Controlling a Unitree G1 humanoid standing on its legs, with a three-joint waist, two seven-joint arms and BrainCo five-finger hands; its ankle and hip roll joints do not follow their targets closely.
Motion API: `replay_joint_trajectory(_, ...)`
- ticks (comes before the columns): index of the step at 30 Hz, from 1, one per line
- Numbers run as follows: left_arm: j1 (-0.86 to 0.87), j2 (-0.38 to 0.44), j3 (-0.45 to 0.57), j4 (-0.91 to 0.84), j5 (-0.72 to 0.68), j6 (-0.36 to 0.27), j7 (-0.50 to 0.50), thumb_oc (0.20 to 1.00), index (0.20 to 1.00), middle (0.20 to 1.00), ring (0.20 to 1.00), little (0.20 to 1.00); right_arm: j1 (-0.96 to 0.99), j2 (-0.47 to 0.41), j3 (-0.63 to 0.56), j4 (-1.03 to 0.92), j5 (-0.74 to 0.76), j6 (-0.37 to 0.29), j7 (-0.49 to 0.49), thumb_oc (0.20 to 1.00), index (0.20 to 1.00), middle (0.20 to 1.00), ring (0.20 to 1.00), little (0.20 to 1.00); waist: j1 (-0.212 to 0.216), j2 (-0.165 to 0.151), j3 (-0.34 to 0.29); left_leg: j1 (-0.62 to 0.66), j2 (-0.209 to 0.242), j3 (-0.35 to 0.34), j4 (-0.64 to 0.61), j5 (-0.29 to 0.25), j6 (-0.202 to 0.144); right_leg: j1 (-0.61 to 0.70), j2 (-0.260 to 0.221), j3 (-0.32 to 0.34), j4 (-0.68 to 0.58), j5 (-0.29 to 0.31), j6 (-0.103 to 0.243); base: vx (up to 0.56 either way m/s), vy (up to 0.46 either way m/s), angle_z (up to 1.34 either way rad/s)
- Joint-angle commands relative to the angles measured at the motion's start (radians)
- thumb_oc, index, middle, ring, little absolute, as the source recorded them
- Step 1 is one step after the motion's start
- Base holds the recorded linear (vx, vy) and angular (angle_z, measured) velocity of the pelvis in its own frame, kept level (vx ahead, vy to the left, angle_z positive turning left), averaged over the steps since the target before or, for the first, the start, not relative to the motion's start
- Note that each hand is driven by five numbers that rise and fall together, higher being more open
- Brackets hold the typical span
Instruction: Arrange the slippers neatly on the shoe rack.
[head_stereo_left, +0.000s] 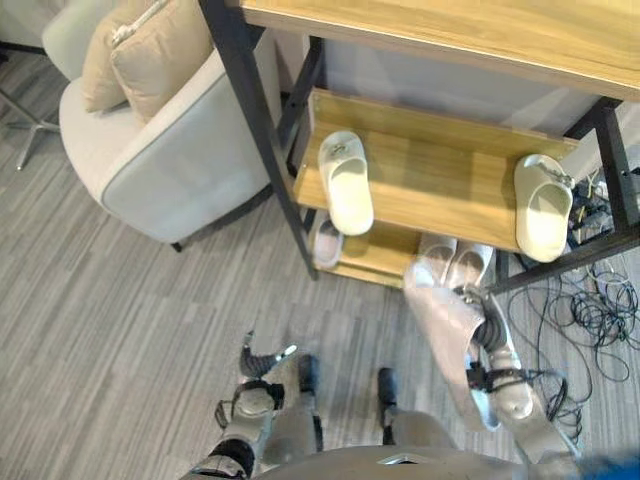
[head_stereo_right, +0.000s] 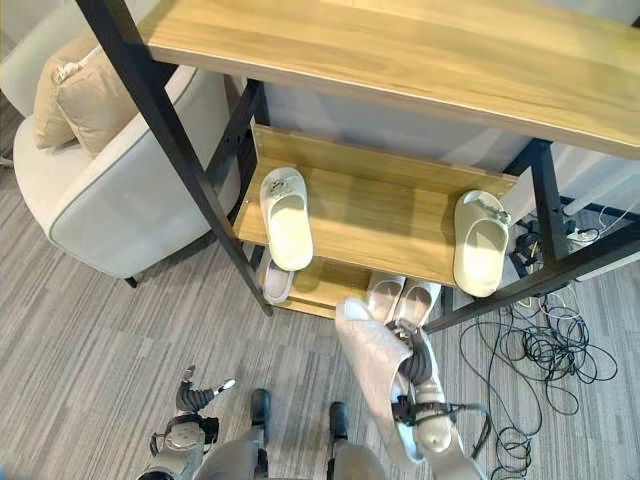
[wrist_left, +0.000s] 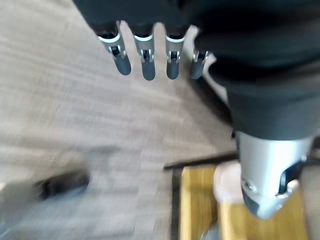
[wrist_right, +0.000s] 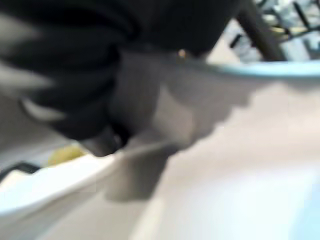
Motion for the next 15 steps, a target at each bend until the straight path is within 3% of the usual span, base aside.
replay_joint_trajectory(1, -0.073, 0.003, 0.068, 0.047, -0.09, -0.056, 0.03, 1.0, 1.0, 1.0, 1.0, 1.0, -0.029, -0.038, -0.036, -0.076, 0.059, -0.131, -0.007, 0.2, 0.2, 0.2, 0.2, 0.2, 0.025, -0.001, 0.02, 0.01, 0.005, 0.006, 0.182, -0.184, 0.005, -0.015, 0.003, 0.0, 0.197, -0.157, -0.002, -0.16, -0.017, -0.08)
replay_joint_trajectory(3, -0.099, -0.008, 0.119, 0.019, -0.156, -0.078, 0.028, 1.0, 1.0, 1.0, 1.0, 1.0, -0.046, -0.043, -0.025, -0.038, 0.056, -0.156, -0.026, 0.2, 0.2, 0.2, 0.2, 0.2, 0.021, 0.002, 0.041, -0.039, 0.011, 0.002, 0.233, -0.194, 0.007, -0.066, 0.006, -0.002, 0.256, -0.177, -0.005, -0.2, -0.011, -0.06)
replay_joint_trajectory(4, -0.135, -0.023, 0.18, -0.007, -0.255, -0.109, 0.002, 1.0, 1.0, 1.0, 1.0, 1.0, -0.071, -0.044, -0.014, -0.008, 0.058, -0.167, -0.047, 0.2, 0.2, 0.2, 0.2, 0.2, 0.018, 0.003, 0.059, -0.153, 0.01, -0.011, 0.341, -0.219, 0.014, -0.164, 0.009, -0.008, 0.368, -0.214, -0.01, -0.23, -0.03, 0.01)
replay_joint_trajectory(6, -0.168, -0.028, 0.234, -0.016, -0.348, -0.139, -0.034, 1.0, 1.0, 1.0, 1.0, 1.0, -0.09, -0.042, -0.002, 0.025, 0.06, -0.172, -0.055, 0.2, 0.2, 0.2, 0.2, 0.2, 0.018, -0.002, 0.061, -0.259, 0.011, -0.018, 0.448, -0.25, 0.016, -0.257, 0.016, -0.014, 0.476, -0.246, -0.014, -0.26, -0.05, 0.06)
replay_joint_trajectory(10, -0.21, -0.02, 0.265, 0.002, -0.42, -0.162, -0.098, 1.0, 1.0, 1.0, 1.0, 1.0, -0.117, -0.037, 0.016, 0.046, 0.042, -0.171, -0.092, 0.2, 0.2, 0.2, 0.2, 0.2, 0.013, -0.008, 0.016, -0.418, 0.016, -0.036, 0.589, -0.298, 0.014, -0.406, 0.02, -0.035, 0.621, -0.301, -0.026, -0.11, -0.049, 0.12)
replay_joint_trajectory(15, -0.288, 0.0, 0.25, -0.02, -0.438, -0.128, -0.123, 1.0, 1.0, 1.0, 1.0, 1.0, -0.206, -0.025, 0.024, 0.086, 0.03, -0.14, -0.151, 0.2, 0.2, 0.2, 0.2, 0.2, 0.009, -0.016, -0.067, -0.701, 0.039, -0.068, 0.817, -0.366, 0.001, -0.691, -0.013, -0.066, 0.851, -0.399, -0.052, -0.1, -0.059, 0.1)
